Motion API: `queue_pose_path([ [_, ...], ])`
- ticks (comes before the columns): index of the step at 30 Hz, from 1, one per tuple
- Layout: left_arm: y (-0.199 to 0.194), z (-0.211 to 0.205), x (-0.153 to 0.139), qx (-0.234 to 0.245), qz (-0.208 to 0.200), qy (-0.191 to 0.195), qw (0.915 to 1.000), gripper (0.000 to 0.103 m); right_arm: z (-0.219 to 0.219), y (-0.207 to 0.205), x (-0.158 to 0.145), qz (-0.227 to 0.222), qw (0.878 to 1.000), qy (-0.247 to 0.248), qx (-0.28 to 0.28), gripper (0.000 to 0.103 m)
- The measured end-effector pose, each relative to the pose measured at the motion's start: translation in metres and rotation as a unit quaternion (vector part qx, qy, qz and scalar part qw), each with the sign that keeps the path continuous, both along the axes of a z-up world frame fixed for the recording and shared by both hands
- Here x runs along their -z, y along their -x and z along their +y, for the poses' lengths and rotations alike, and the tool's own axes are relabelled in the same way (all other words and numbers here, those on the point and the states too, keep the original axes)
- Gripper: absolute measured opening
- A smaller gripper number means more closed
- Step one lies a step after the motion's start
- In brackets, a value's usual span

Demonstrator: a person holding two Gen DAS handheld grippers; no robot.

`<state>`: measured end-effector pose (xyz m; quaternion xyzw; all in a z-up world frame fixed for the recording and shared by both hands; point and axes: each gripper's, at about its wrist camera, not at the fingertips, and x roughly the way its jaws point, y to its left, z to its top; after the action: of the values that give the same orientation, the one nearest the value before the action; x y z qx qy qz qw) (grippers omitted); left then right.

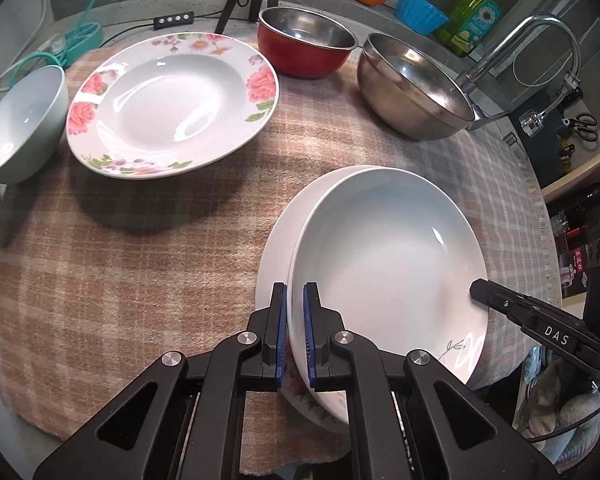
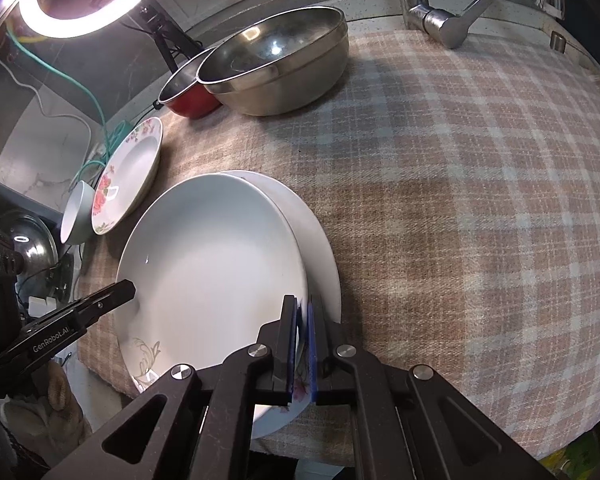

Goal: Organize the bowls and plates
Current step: 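Lift the plain white plate and lower it onto the pink-blossom plate with both tools, then open both tools and release the stacked plates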

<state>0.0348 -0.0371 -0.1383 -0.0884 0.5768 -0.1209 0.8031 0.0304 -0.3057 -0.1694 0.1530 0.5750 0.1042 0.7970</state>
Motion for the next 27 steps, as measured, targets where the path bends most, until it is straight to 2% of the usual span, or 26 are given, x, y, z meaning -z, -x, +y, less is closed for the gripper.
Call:
queue_pose_path([
  [16, 0.000, -0.002, 0.000, 0.004, -0.003, 0.000, 1.0000, 0.006, 0.009, -0.002, 0.000, -0.004, 0.999, 0.031, -0.012, 0.008],
  [18, 0.000, -0.001, -0.001, 0.004, -0.002, 0.003, 1.0000, 0.009, 0.010, -0.001, -0.001, -0.005, 0.999, 0.032, -0.013, 0.008],
  [20, 0.000, 0.001, -0.002, 0.002, -0.004, 0.006, 1.0000, 0.011, 0.009, 0.000, -0.004, -0.009, 0.999, 0.035, -0.013, 0.008],
  [23, 0.000, 0.003, -0.007, 0.002, -0.013, 0.008, 0.9999, 0.011, 0.009, 0.000, -0.010, -0.019, 0.999, 0.041, -0.013, 0.014],
  [27, 0.000, 0.009, -0.015, -0.005, -0.021, 0.020, 0.9996, 0.011, 0.011, -0.001, -0.021, -0.034, 0.998, 0.046, -0.012, 0.015],
])
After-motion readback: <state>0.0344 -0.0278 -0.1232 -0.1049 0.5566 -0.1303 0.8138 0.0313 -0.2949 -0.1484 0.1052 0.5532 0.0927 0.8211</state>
